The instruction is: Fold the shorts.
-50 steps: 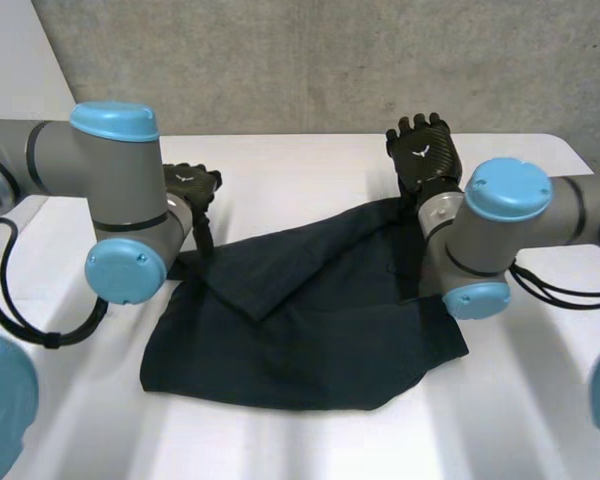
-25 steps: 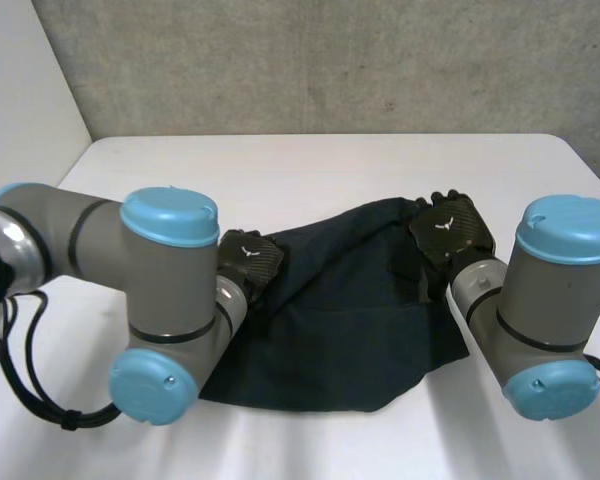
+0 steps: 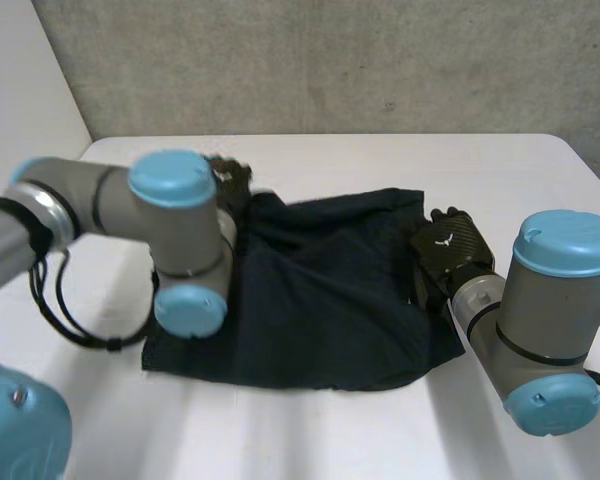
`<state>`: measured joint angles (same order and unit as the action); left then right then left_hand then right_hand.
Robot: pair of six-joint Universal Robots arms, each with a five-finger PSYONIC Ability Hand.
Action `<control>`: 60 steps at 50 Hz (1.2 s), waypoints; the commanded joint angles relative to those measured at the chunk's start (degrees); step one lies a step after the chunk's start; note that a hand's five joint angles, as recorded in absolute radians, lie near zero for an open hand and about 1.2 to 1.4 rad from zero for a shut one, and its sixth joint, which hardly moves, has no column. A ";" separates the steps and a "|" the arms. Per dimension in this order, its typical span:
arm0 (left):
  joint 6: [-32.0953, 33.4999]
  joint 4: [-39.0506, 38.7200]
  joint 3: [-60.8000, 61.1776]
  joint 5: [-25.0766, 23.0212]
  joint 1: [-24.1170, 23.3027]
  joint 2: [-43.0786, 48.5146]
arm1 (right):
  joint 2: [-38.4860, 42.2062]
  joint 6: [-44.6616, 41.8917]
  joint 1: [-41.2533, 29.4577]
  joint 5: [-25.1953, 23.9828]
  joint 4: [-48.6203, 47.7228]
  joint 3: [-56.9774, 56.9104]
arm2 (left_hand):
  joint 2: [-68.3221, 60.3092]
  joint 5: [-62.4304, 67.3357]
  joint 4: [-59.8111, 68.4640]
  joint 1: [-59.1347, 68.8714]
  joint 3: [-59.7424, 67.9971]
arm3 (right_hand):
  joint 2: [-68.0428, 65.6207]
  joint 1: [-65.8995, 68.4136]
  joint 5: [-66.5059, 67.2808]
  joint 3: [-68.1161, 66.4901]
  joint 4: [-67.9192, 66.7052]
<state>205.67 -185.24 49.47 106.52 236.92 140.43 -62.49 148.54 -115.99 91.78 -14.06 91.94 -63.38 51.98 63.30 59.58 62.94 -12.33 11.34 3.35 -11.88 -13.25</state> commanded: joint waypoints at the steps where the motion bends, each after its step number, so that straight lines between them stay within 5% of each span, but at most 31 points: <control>1: 7.72 -5.12 -15.26 -5.88 7.41 9.50 | 0.00 0.00 -0.03 0.06 0.09 -0.01 | -9.41 10.82 9.50 13.22 9.86 | 2.33 -1.34 -3.35 1.88 3.25; 3: 7.90 -7.14 -18.61 -6.67 8.38 12.40 | 0.00 0.00 -0.03 0.06 0.09 -0.01 | -3.56 4.97 3.64 7.37 4.01 | 2.33 -1.34 -3.35 1.88 3.25; 6: 7.99 -10.92 -21.87 -8.60 9.52 16.89 | 0.00 0.00 -0.03 0.15 0.09 -0.01 | 39.11 -37.70 -39.03 -35.30 -38.66 | 2.33 -1.34 -3.35 1.88 3.25; 10: 7.99 -12.69 -21.00 -11.33 9.70 17.60 | -0.18 0.00 0.06 0.24 0.09 0.43 | 53.38 -51.98 -53.30 -49.58 -52.94 | 2.33 -1.34 -3.35 1.88 3.25; 22: 7.55 -10.67 -2.82 -10.72 8.82 4.08 | -5.27 -0.18 0.06 -1.25 0.87 2.45 | 53.38 -51.98 -53.30 -49.58 -52.94 | 2.33 -1.34 -3.35 1.88 3.25; 29: 4.66 -4.53 15.37 -10.63 8.56 -12.53 | -10.98 -0.18 3.74 -9.50 10.80 3.07 | 52.83 -51.43 -52.75 -49.03 -52.39 | 2.33 -1.34 -3.35 1.88 3.25; 34: -4.81 4.69 26.79 -11.07 8.73 -23.77 | -14.23 -0.35 7.08 -18.19 18.35 4.55 | 50.98 -49.58 -50.90 -47.18 -50.54 | 1.77 -0.78 -2.79 1.32 2.69; 41: -14.50 14.02 39.53 -12.38 9.08 -33.27 | -17.40 -3.59 12.09 -27.60 19.33 10.61 | 38.07 -36.66 -37.99 -34.26 -37.62 | -21.10 22.10 20.08 -21.56 -20.19; 45: -14.86 14.73 47.00 -15.36 9.17 -38.36 | -17.67 -9.91 13.94 -33.49 19.51 15.09 | 28.62 -27.22 -28.54 -24.82 -28.18 | -22.81 23.81 21.80 -23.27 -21.90; 60: -14.60 14.38 59.86 -18.37 10.31 -42.34 | -11.43 -19.78 17.72 -39.93 12.94 19.77 | 29.28 -27.88 -29.20 -25.47 -28.83 | -16.93 17.92 15.91 -17.38 -16.01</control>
<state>190.67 -170.31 106.80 87.91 246.23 97.38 -77.85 129.24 -98.19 52.12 3.49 111.63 -29.46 19.64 29.53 29.65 29.28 -27.68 24.18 16.90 -27.59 -27.59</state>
